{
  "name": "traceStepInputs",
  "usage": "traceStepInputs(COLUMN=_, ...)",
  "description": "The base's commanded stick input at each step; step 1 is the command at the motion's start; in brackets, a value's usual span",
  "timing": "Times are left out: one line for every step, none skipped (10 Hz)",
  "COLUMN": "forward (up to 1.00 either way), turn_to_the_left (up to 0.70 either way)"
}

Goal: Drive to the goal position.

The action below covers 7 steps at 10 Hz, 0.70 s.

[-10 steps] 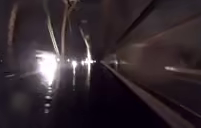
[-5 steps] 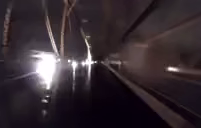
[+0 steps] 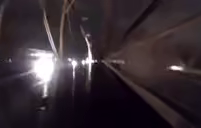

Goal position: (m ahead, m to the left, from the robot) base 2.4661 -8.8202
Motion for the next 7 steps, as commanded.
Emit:
traceStepInputs(forward=1.00, turn_to_the_left=0.00)
traceStepInputs(forward=1.00, turn_to_the_left=0.00)
traceStepInputs(forward=1.00, turn_to_the_left=0.00)
traceStepInputs(forward=1.00, turn_to_the_left=-0.01)
traceStepInputs(forward=1.00, turn_to_the_left=-0.02)
traceStepInputs(forward=1.00, turn_to_the_left=-0.02)
traceStepInputs(forward=1.00, turn_to_the_left=-0.02)
